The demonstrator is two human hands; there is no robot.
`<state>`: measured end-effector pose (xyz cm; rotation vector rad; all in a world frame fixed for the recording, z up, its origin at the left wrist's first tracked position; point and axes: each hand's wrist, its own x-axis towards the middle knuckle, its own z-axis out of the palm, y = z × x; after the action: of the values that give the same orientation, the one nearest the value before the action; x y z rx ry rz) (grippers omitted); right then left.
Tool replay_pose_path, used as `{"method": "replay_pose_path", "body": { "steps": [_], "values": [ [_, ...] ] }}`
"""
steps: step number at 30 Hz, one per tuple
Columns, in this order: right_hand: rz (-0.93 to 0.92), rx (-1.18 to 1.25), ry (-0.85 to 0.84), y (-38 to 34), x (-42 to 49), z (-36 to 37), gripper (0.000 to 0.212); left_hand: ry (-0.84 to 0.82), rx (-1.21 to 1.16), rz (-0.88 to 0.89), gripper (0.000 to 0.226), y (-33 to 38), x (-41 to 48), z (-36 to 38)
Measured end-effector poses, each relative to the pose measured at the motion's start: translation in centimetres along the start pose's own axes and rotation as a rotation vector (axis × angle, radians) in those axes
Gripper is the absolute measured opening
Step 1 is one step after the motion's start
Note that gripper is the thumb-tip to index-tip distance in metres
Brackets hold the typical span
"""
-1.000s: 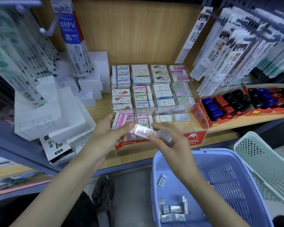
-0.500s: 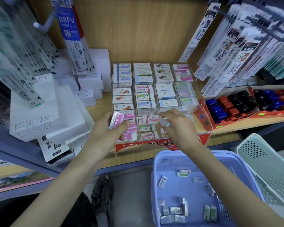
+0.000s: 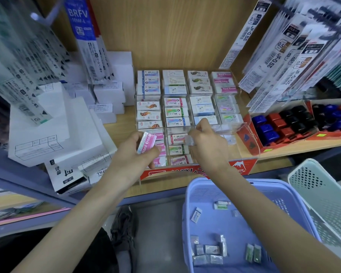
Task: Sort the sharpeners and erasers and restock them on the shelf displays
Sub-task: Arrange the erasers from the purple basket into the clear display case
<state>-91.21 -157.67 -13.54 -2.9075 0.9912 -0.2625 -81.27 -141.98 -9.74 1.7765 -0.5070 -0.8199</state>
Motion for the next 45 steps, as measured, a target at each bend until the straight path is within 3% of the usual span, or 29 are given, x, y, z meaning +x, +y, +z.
{"method": "replay_pose_path", "body": {
  "steps": [5,7,10,13,16,19,28,32,35,39,45],
  "values": [
    [0.026,0.11,0.033,0.1,0.1,0.3,0.022,-0.012,0.029,-0.022,0.017,-0.3,0.0,-0.1],
    [0.107,0.435,-0.05,-0.2,-1.1,-1.2,0.029,-0.023,0.044,-0.021,0.018,-0.4,0.0,-0.1],
    [0.216,0.997,-0.303,-0.5,-3.8,-3.4,0.024,-0.037,0.031,-0.004,0.019,-0.2,-0.1,0.0],
    [0.238,1.16,-0.274,-0.3,-5.7,-4.4,0.014,-0.052,0.025,0.022,0.018,0.0,-0.3,0.2],
    [0.297,1.409,-0.228,-0.3,-6.7,-5.2,0.02,-0.066,0.021,0.04,0.017,0.3,-0.6,0.4],
    [0.313,1.49,-0.226,-0.5,-7.6,-5.8,0.021,-0.1,-0.019,0.048,0.016,0.5,-0.8,0.6],
    [0.257,1.441,-0.229,-1.6,-8.6,-5.8,0.021,-0.203,-0.107,0.061,0.027,1.1,-1.6,1.2],
    [0.215,1.156,-0.203,-1.9,-9.4,-4.9,0.032,-0.136,-0.124,-0.01,0.025,0.6,-1.8,1.3],
    [0.135,0.882,-0.068,-2.0,-10.1,-4.2,0.027,-0.134,-0.118,-0.041,0.023,0.2,-2.0,1.2],
    [0.067,0.726,0.071,-1.2,-10.6,-2.9,0.03,-0.12,-0.02,0.02,0.022,-0.1,-2.2,1.3],
    [0.204,0.521,0.205,5.1,-9.2,-3.3,0.029,-0.124,0.151,0.086,0.021,0.0,-1.6,2.4]
  ]
}}
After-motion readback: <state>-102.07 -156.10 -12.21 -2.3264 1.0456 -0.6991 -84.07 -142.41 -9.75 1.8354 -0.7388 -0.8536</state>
